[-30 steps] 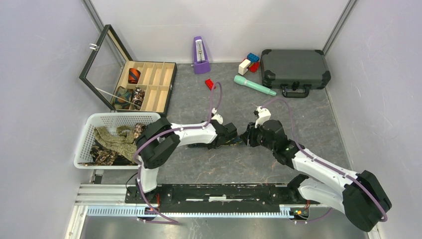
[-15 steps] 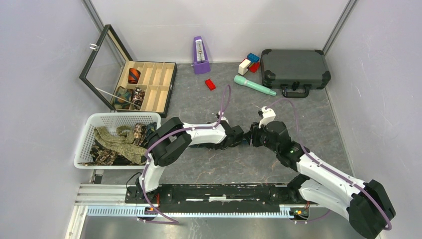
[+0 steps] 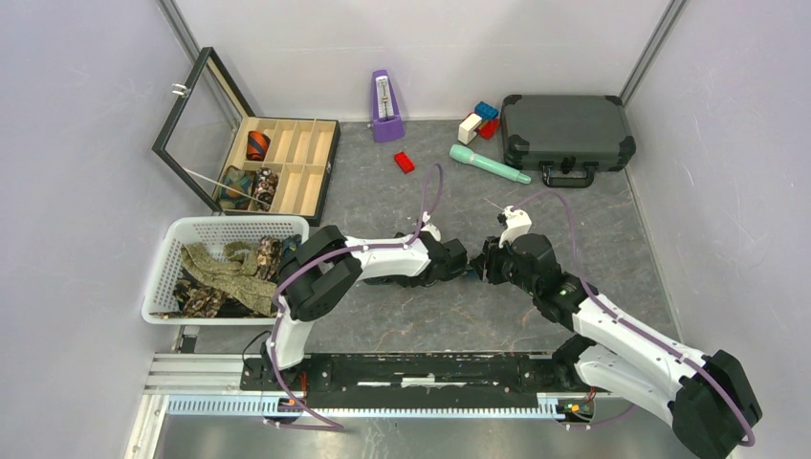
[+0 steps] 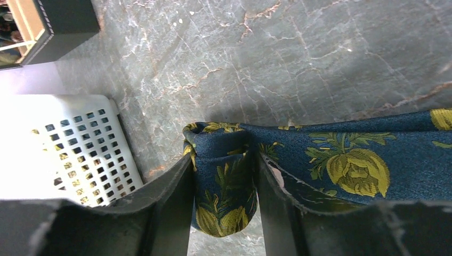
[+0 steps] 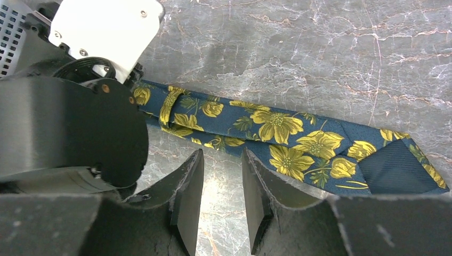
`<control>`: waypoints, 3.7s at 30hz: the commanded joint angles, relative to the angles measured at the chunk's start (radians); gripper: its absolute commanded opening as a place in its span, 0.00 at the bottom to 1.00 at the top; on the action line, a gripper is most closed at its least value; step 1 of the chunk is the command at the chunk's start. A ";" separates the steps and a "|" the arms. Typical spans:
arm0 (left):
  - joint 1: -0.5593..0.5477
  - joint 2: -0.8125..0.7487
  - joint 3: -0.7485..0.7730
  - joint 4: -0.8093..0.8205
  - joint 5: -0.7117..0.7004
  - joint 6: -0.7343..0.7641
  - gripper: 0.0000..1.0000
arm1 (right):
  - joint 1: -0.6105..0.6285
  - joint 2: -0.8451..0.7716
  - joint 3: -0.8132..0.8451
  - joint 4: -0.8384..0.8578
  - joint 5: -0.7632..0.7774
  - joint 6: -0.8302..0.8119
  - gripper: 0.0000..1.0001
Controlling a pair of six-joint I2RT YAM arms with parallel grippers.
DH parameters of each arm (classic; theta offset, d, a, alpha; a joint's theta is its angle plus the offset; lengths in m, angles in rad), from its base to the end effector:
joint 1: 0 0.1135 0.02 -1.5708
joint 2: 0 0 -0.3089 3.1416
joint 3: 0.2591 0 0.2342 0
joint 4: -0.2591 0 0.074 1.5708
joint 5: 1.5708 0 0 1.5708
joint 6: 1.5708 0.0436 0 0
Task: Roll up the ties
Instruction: Roll the tie at the center of the board.
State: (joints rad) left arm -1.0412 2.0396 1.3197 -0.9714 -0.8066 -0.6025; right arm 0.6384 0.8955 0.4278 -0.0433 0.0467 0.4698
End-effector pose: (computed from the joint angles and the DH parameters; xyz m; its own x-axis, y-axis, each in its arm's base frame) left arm 0.2074 -0.2920 0.1815 -0.7765 0.5503 -0.3071 0.2439 0.7118 0.6586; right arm 0.1285 0.0929 0.2486 -0.6049 0.1143 -0.7881 -0.3238 0.8688 0.3745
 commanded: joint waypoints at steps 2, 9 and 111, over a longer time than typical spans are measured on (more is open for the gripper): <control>-0.010 0.008 -0.043 0.240 0.339 -0.046 0.57 | -0.006 -0.003 0.059 -0.005 0.016 0.001 0.39; -0.011 -0.020 -0.057 0.258 0.352 -0.045 0.62 | -0.004 0.000 0.078 -0.011 0.010 0.005 0.39; -0.007 -0.156 0.035 0.172 0.266 -0.028 1.00 | -0.004 0.212 -0.059 0.277 -0.102 0.024 0.36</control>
State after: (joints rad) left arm -1.0431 1.9099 1.3197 -0.8345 -0.5545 -0.6010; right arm 0.6384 1.0657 0.4377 0.1280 -0.0067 0.4774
